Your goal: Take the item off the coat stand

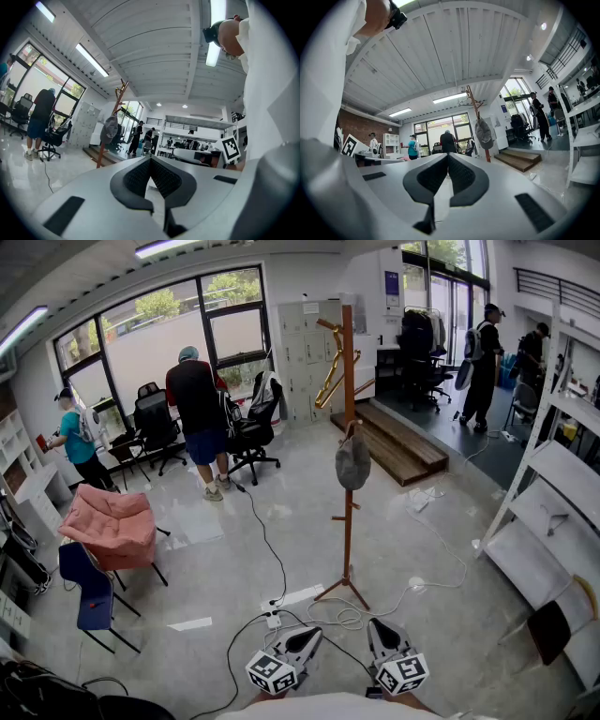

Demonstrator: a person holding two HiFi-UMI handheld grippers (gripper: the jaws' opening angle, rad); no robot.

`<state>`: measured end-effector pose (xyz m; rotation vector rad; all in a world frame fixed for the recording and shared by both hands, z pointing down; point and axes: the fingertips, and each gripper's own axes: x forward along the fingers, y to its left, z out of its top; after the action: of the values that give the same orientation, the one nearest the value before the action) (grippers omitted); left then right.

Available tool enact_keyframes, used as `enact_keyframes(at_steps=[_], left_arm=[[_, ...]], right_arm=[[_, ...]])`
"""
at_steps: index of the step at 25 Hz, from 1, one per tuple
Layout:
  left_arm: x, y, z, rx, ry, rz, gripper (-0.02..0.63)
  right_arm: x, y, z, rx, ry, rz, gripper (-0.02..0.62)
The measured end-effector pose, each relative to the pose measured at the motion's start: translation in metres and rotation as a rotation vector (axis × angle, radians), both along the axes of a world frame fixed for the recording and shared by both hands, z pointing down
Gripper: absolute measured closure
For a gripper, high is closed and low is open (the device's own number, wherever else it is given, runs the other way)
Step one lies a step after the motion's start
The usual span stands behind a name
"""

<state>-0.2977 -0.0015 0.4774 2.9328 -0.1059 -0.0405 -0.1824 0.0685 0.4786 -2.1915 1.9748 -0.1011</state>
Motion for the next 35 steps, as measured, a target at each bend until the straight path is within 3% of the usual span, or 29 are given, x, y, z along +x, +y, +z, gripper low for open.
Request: enact_keyframes(at_steps=[5, 14, 19, 23, 29, 35], left_arm=[[0.013, 0.036, 0.005, 0.025, -0.032, 0.022, 0.6], [0.021, 0.043, -0.002, 0.017, -0.054, -0.052, 0.6], [0.028, 0.038, 0.004, 0.02, -0.092, -0.2, 0.6], [0.037, 0.047, -0.001, 0.011, -0.065, -0.284, 0.6], [0.071, 0.071, 0.007, -0.023, -0.076, -0.286, 0.6], [0.098, 0.088, 0.014, -0.026, -0.104, -0.259, 0.6]], right_arm=[[-0.001, 0.022, -0.013, -0.004, 0.056, -0.042, 0.571], [0.02, 0.053, -0.01, -0.011, 0.035, -0.012, 0.571], [0.042, 0.072, -0.001, -0.024, 0.036, 0.028, 0.569], [0.063, 0.092, 0.009, -0.06, 0.002, 0.047, 0.569], [0.085, 0.119, 0.017, -0.066, -0.025, 0.003, 0.569], [0.113, 0.134, 0.029, -0.073, -0.056, 0.033, 0.569]])
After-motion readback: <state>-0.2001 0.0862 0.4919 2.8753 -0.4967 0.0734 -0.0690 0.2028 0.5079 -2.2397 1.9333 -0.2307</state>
